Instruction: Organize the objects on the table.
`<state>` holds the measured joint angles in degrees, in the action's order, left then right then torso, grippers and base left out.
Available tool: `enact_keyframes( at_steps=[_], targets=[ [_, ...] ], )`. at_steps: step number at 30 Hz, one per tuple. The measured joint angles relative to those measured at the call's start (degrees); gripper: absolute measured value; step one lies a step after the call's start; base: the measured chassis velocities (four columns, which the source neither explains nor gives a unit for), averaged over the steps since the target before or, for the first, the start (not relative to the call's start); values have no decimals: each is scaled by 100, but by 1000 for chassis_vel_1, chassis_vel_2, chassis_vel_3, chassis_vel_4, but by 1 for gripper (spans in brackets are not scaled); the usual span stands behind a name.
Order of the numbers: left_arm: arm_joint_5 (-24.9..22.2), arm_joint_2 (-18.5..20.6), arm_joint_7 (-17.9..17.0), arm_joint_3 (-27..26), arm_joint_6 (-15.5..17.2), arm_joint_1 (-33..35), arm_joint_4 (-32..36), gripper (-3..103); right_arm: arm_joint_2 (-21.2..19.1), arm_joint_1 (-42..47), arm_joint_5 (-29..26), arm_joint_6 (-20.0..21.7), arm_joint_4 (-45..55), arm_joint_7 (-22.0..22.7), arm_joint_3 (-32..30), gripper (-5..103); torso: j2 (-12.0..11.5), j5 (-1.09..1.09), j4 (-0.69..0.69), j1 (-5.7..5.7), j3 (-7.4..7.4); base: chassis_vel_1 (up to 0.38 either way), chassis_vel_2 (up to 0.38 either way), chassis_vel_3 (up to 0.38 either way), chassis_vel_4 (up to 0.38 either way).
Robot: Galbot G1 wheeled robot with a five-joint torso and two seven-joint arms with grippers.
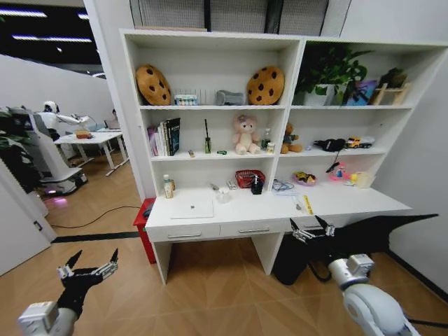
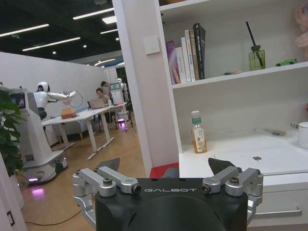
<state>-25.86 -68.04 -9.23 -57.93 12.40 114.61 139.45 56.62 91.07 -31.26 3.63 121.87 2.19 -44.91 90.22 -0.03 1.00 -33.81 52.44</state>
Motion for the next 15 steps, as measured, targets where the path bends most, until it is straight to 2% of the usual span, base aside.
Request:
enact_keyframes(
  at_steps=[15],
  targets=[
    [0, 0, 0, 0, 0, 0, 0, 100, 0, 1, 0, 0, 0, 0, 0, 100, 2, 2, 0, 5, -1, 2, -8, 1, 5]
  ],
)
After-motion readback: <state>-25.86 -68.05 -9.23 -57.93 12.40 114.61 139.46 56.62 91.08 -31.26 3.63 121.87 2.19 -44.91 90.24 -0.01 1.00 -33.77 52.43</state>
